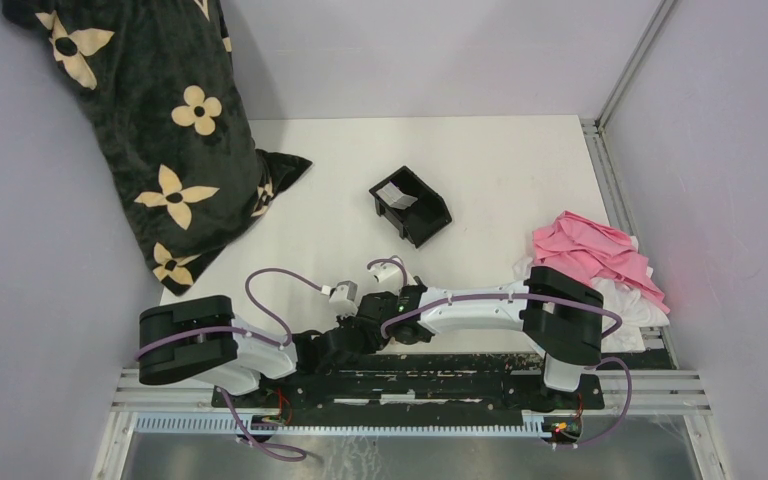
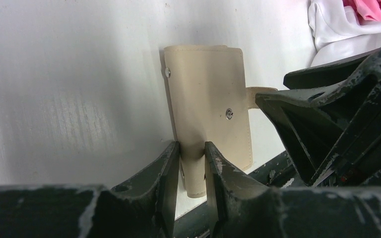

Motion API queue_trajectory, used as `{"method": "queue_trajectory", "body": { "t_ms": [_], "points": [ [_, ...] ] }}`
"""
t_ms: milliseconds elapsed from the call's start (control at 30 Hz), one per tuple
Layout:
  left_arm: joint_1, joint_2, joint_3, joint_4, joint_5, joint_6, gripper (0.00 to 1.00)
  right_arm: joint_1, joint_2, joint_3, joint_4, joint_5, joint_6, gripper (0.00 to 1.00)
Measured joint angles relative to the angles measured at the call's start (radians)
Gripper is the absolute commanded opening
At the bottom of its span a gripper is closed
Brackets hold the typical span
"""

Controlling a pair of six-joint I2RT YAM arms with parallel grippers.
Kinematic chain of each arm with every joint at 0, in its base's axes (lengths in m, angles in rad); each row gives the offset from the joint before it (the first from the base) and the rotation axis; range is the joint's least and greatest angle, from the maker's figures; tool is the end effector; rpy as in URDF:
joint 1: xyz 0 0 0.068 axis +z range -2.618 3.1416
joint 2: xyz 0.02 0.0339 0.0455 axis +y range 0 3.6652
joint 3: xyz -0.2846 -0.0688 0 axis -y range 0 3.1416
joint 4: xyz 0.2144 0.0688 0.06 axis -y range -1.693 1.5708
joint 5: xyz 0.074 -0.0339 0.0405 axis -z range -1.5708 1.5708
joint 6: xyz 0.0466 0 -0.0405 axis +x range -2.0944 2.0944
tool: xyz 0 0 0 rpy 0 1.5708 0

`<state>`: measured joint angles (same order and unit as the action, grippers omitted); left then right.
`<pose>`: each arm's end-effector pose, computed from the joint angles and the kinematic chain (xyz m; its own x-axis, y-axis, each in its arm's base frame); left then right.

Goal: Put the credit cards into the card holder
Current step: Close the card holder at the center of the board.

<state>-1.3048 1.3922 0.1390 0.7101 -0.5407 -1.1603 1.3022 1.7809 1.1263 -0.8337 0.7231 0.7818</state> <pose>0.0733 -0.1779 0.1497 -0.7065 -0.3975 -0.5856 0.1593 0.7168 -0.6788 0.1080 0.2762 0.2003 -0.6868 -0.5046 -0.5231 -0.3164 0.8555 -0.4099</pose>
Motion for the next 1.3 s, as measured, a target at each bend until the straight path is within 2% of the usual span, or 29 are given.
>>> {"method": "queue_trajectory", "body": {
  "t_ms": [1300],
  "points": [
    [-0.004, 0.031, 0.016, 0.000, -0.007, -0.001, 0.31, 0.000, -0.009, 0.000, -0.038, -0.058, -0.029, 0.33]
  ]
}}
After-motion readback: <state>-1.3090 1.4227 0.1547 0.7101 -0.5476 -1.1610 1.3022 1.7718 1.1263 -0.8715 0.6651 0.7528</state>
